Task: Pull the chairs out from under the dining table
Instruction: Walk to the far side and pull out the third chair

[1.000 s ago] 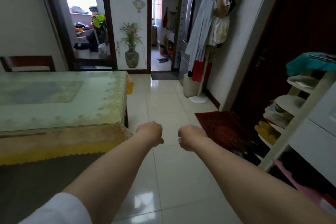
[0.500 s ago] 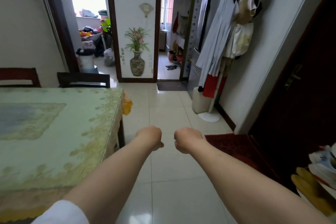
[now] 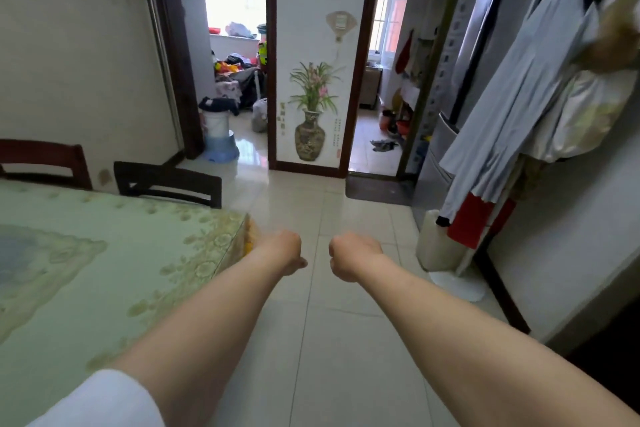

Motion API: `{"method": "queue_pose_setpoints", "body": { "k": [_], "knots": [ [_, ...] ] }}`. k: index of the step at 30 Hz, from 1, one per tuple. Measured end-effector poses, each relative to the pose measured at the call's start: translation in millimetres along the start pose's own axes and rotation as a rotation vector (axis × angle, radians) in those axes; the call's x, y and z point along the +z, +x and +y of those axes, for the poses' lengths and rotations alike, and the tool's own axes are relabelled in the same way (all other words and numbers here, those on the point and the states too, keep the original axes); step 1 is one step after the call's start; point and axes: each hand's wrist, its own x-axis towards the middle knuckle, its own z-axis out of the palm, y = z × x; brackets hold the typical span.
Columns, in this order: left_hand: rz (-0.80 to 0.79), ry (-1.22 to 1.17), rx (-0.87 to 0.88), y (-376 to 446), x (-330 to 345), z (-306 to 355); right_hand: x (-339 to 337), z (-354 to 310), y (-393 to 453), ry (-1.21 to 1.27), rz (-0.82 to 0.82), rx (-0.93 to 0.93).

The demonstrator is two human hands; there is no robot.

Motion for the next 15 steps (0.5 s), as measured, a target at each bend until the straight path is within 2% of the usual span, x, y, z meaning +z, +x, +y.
{"method": "queue_pose_setpoints", "body": {
  "k": [9,15],
  "knots": [
    [-0.004,-0.105,-0.137,214,-17,-52,-2,22,230,0.022,0.023,-0.127],
    [-0.004,-0.145,-0.196,357,-63,-111,-39,28,385,0.029,0.011,-0.145]
  ]
}}
